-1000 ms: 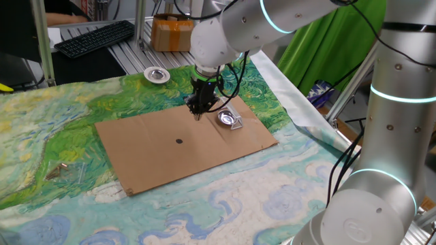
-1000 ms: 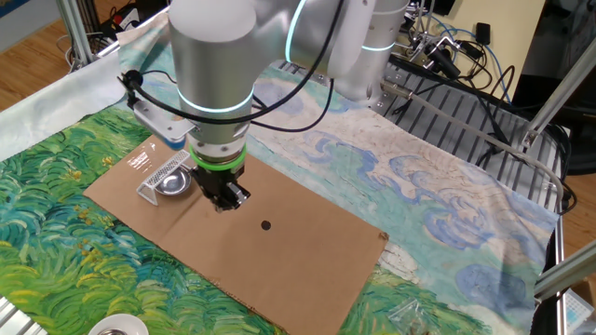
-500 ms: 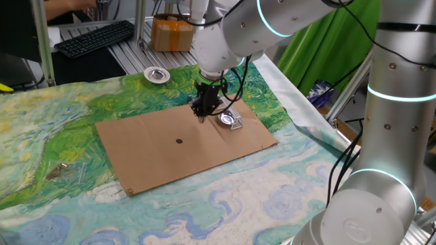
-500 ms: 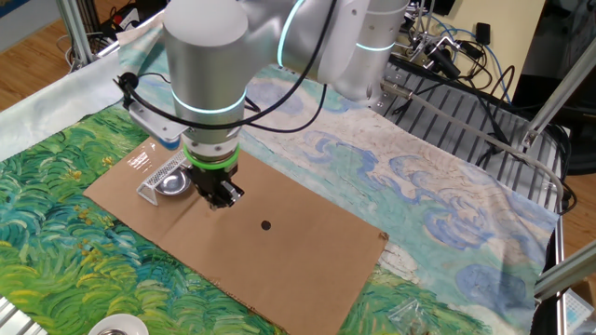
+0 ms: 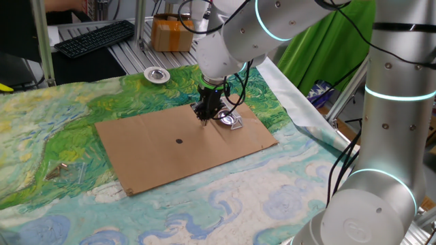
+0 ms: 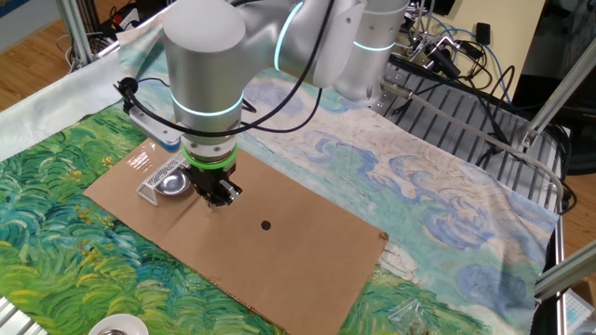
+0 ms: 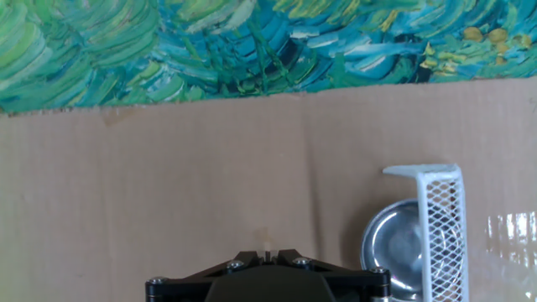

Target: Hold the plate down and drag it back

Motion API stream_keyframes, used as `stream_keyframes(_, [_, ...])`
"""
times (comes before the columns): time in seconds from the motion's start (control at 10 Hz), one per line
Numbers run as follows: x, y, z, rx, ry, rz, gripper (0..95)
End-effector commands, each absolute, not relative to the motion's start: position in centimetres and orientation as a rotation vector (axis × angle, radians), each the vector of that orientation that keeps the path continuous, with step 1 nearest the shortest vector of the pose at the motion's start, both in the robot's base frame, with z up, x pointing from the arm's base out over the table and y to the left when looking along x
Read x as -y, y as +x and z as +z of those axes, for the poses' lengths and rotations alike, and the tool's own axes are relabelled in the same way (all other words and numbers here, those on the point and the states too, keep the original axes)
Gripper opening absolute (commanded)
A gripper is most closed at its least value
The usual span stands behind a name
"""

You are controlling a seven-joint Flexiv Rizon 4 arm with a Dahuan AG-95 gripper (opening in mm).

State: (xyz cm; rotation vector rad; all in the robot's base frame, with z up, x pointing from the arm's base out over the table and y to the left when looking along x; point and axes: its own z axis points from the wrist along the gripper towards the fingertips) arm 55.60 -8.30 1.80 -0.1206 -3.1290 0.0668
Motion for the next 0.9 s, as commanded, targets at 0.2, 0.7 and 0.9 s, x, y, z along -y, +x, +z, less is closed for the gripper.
stream_keyframes(0.2, [8.44, 55.58, 1.74, 3.126, -0.122, 0.061, 0.0])
stream_keyframes(0.7, [8.42, 55.48, 1.69, 3.118, -0.129, 0.036, 0.0])
stream_keyframes(0.9, [8.37, 55.34, 1.62, 3.110, -0.137, 0.028, 0.0])
